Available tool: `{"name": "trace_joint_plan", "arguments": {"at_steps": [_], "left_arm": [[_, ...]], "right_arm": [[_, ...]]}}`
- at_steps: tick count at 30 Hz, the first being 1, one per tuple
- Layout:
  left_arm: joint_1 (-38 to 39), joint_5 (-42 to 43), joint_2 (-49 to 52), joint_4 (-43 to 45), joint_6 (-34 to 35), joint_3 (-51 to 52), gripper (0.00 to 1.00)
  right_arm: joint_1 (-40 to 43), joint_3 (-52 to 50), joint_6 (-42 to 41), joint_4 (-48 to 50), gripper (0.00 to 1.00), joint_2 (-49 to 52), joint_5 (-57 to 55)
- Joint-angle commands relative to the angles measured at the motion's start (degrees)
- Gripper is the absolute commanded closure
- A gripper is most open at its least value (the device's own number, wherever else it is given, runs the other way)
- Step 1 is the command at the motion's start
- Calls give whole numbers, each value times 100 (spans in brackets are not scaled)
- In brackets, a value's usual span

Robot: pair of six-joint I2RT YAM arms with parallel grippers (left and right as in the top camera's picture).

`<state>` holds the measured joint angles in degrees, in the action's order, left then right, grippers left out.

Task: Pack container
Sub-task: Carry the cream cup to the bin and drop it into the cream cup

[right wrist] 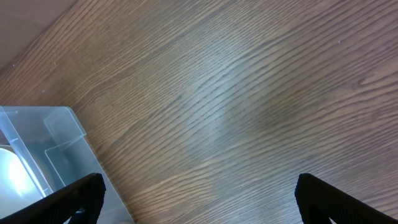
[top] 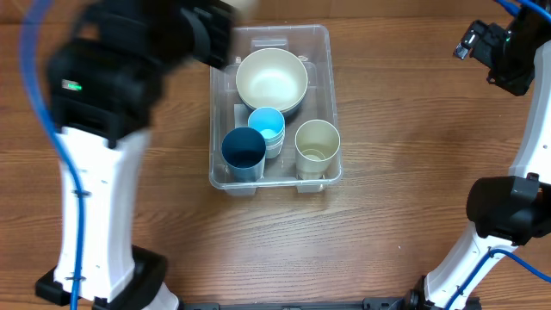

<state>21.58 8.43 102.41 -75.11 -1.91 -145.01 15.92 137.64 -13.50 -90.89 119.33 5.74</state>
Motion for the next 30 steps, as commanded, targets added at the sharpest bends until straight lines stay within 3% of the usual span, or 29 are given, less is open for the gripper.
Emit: {"name": "trace_joint_plan", "arguments": {"at_steps": [1,8,19,30], "left_arm": [[990,-7,2,-444,-483,-33,96],[1790,22,42,-1023,-579,-26,96],[1834,800,737,-1810,-732,-11,96],[1976,793,1158,-2162,-737,-11,96]], "right_arm": [[-4,111,-39,33,0,-155,-7],[-4,111,-39,33,0,-155,-7],[-4,111,-42,33,0,-155,-7],[-4,111,-42,33,0,-155,-9]]}}
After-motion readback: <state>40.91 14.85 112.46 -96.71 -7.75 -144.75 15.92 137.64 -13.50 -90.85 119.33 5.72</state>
